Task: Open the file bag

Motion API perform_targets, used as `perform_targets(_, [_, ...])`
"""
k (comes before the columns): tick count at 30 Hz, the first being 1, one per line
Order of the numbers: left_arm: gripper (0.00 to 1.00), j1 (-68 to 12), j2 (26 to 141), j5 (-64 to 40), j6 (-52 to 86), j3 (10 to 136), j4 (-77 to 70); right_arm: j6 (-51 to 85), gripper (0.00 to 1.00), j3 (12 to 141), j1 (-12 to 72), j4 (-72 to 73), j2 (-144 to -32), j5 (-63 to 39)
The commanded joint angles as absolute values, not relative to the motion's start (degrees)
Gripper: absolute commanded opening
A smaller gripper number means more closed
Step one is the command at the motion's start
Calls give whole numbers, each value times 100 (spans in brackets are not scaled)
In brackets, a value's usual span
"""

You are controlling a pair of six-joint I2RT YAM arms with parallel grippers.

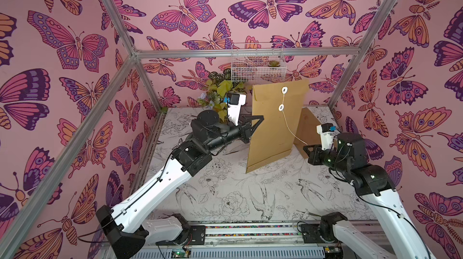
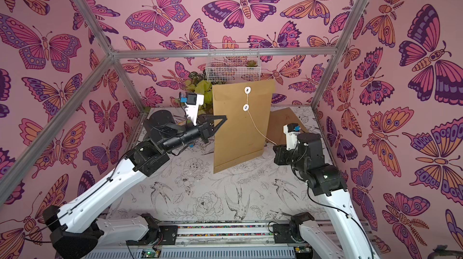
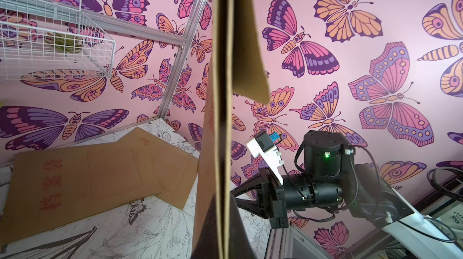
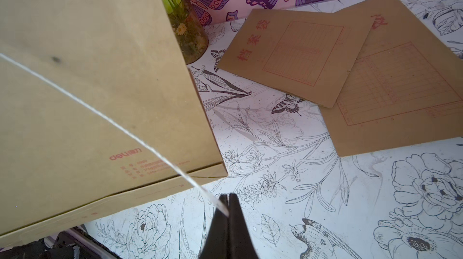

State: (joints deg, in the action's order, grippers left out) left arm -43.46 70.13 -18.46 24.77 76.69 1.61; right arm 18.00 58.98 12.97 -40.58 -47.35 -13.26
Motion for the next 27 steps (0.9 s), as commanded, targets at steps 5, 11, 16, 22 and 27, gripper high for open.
perform_targets(5, [1, -4307, 6770, -1927, 2197, 7456, 536, 1689, 0, 5860, 1077, -4026, -4857, -1450])
perform_targets(11, [1, -4307, 6614, -1736, 2033, 7324, 819, 1661, 0, 5893, 886, -3931, -4979, -1552])
perform_targets(16, [1, -4307, 6488, -1619, 1926, 7217, 996, 1635, 0, 5893, 656, -3903, -5044, -1731])
perform_targets(22, [1, -4307, 6373, -1494, 1811, 7124, 1089, 1512, 0, 5985, 416, -3988, -5132, -1787])
perform_targets(27, [1, -4307, 6283, -1546, 1829, 7076, 1090, 1506, 0, 5950, 326, -4012, -5150, -1773])
